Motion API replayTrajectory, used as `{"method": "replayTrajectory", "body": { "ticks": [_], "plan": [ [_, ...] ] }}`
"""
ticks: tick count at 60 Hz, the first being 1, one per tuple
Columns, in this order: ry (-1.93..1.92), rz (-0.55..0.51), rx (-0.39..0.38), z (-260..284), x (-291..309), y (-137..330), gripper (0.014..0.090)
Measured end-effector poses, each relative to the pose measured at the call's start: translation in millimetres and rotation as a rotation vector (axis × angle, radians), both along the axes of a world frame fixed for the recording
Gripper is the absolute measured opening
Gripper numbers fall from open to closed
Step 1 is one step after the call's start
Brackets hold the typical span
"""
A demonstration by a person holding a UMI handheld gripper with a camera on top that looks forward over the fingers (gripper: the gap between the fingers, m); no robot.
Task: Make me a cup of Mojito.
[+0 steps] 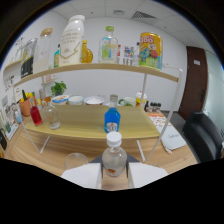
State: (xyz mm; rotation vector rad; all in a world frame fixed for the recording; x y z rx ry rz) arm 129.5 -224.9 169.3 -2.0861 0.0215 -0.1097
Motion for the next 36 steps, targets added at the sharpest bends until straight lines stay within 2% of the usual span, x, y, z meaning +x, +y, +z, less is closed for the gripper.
{"method": "replayTrajectory", "body": {
  "ticks": [6,15,28,36],
  "plan": [
    [-0.060,-0.007,-0.033,-16,7,-7,0.0345],
    [-0.357,0.046,-0.024,-3,15,-2,0.0345],
    [-1.023,0.204,0.007,36,13,18,0.0342],
    [-1.382,0.322,-0.011,44,2,26,0.0343]
  ]
}}
